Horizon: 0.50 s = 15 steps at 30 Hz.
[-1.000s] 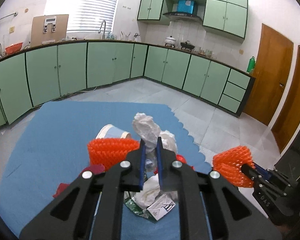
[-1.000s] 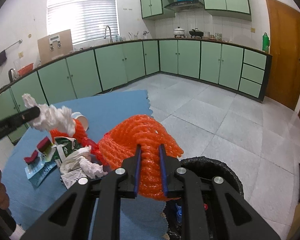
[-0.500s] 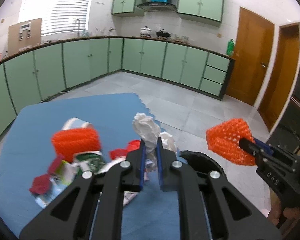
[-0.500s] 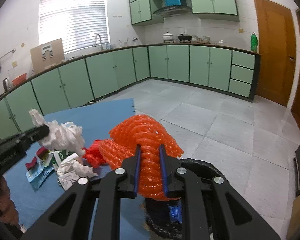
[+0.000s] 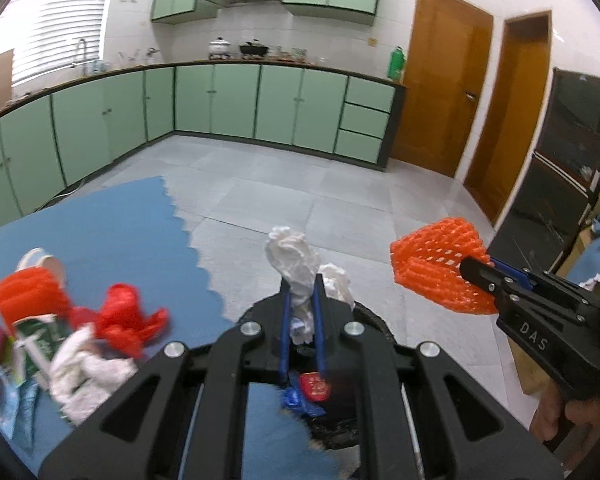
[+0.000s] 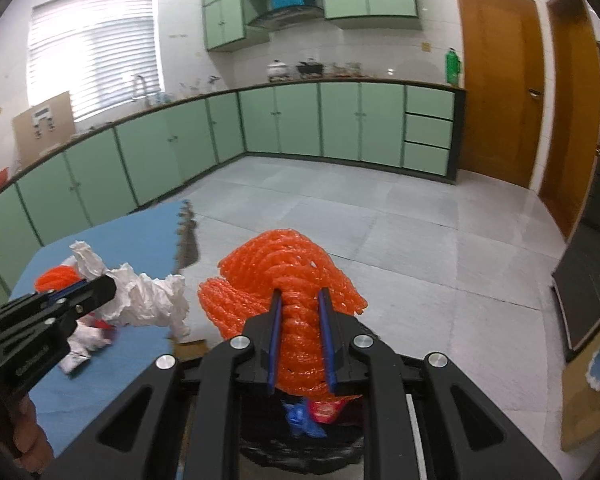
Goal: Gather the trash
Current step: 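Carry the white bag and orange foam net over the black bin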
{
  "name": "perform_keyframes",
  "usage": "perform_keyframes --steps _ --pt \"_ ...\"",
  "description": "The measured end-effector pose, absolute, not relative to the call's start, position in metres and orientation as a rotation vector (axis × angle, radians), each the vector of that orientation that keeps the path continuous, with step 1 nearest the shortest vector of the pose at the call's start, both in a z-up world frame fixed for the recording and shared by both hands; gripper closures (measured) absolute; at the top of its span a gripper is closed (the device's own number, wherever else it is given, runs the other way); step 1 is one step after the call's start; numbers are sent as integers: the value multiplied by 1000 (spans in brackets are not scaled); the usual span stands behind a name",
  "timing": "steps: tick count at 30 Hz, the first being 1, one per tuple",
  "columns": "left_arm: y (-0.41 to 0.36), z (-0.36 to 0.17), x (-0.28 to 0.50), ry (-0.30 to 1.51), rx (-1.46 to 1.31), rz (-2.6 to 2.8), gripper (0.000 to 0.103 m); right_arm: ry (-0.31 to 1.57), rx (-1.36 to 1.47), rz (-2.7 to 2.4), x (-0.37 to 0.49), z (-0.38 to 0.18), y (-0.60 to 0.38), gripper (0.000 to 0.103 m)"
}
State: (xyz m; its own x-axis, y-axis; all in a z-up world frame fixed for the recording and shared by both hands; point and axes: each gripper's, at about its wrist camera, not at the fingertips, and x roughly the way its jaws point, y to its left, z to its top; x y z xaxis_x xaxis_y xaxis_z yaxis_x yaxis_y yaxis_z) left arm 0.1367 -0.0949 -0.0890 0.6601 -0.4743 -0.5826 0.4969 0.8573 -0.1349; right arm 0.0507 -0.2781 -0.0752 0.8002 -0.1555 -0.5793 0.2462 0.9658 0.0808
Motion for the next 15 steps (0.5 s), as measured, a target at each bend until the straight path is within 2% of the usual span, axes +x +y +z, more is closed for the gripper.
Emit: perform_keyframes --steps 15 --pt "-155 -149 193 810 86 -592 94 751 216 -243 95 -142 -336 83"
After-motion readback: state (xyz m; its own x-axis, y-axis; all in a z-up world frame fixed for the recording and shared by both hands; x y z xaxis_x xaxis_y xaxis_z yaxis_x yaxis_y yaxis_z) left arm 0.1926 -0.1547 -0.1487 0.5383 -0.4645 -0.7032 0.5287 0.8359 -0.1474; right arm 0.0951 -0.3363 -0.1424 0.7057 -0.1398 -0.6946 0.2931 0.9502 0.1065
